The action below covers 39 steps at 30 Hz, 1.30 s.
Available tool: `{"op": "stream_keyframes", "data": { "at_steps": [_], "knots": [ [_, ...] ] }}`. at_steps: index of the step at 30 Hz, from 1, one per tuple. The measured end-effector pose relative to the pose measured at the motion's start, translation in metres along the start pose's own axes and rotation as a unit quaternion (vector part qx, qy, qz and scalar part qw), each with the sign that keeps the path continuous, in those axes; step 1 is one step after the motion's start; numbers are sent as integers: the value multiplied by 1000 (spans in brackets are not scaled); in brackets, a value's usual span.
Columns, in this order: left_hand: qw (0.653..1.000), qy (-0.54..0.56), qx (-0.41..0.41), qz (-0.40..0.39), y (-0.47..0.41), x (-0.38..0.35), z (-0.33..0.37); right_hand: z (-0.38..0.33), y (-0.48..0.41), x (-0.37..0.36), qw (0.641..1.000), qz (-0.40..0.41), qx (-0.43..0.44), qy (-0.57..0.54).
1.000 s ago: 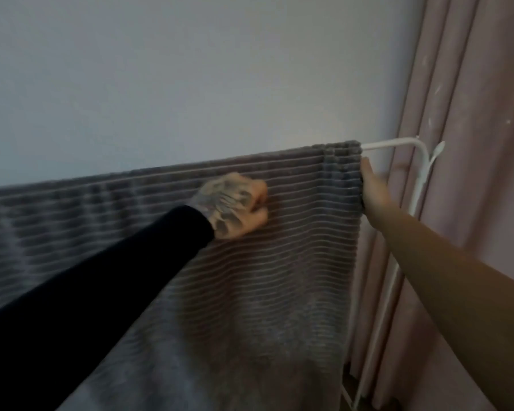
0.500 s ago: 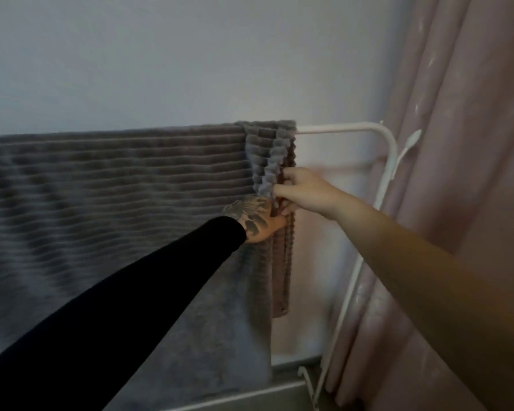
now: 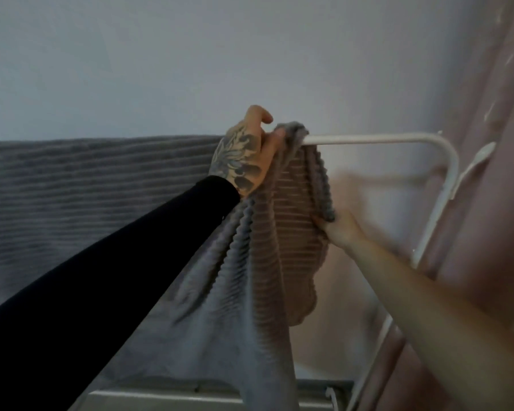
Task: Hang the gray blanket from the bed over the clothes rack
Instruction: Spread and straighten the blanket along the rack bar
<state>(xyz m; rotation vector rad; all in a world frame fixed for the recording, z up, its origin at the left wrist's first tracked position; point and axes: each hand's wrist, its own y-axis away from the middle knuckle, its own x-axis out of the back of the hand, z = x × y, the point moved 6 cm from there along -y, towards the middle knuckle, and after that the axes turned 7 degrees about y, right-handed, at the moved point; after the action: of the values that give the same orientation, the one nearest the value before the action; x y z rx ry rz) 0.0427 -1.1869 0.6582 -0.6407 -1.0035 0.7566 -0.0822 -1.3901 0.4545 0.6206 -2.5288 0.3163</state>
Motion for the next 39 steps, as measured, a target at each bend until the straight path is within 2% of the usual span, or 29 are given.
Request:
{"op": "stream_keyframes", "data": {
  "at_steps": [2, 4, 6, 9, 11, 15, 18, 21, 24, 26, 30, 33, 35, 39],
  "knots": [
    [999, -35, -21, 15, -4, 2, 2, 30, 8, -10, 992, -100, -77, 8],
    [987, -155, -23, -38, -1, -9, -7, 31, 13, -12, 985, -149, -81, 29],
    [971, -217, -2, -105, 4, -24, -18, 8, 12, -3, 990, -134, -33, -6],
    [961, -244, 8, -129, -2, -30, -20, -43, 7, 13, 982, -102, 27, -158],
    [951, -270, 9, -151, -13, -33, -16, -67, 1, 21, 976, -84, 63, -191],
    [949, -239, 42, -201, -31, -41, -19, -91, -4, 21, 960, -83, 100, -246],
    [953, -209, 52, -214, -39, -45, -28, -93, -6, 20, 944, -62, 95, -310],
    [954, -203, 45, -216, -40, -45, -33, -85, -8, 23, 955, 16, 81, -284],
    [956, -183, 58, -222, -41, -45, -38, -88, -1, 24, 957, 37, 82, -274],
    [957, -165, 71, -230, -41, -44, -38, -99, 4, 23, 956, 17, 101, -275],
    [957, -145, 80, -238, -40, -40, -37, -125, 16, 10, 966, -116, 64, -222],
    [950, -163, 89, -253, -39, -40, -41, -138, 20, 15, 960, -141, 80, -230],
    [942, -184, 90, -264, -39, -40, -42, -149, 21, 29, 952, -106, 119, -260],
    [939, -179, 93, -277, -41, -37, -37, -169, 28, 53, 962, -30, 167, -212]
  ]
}}
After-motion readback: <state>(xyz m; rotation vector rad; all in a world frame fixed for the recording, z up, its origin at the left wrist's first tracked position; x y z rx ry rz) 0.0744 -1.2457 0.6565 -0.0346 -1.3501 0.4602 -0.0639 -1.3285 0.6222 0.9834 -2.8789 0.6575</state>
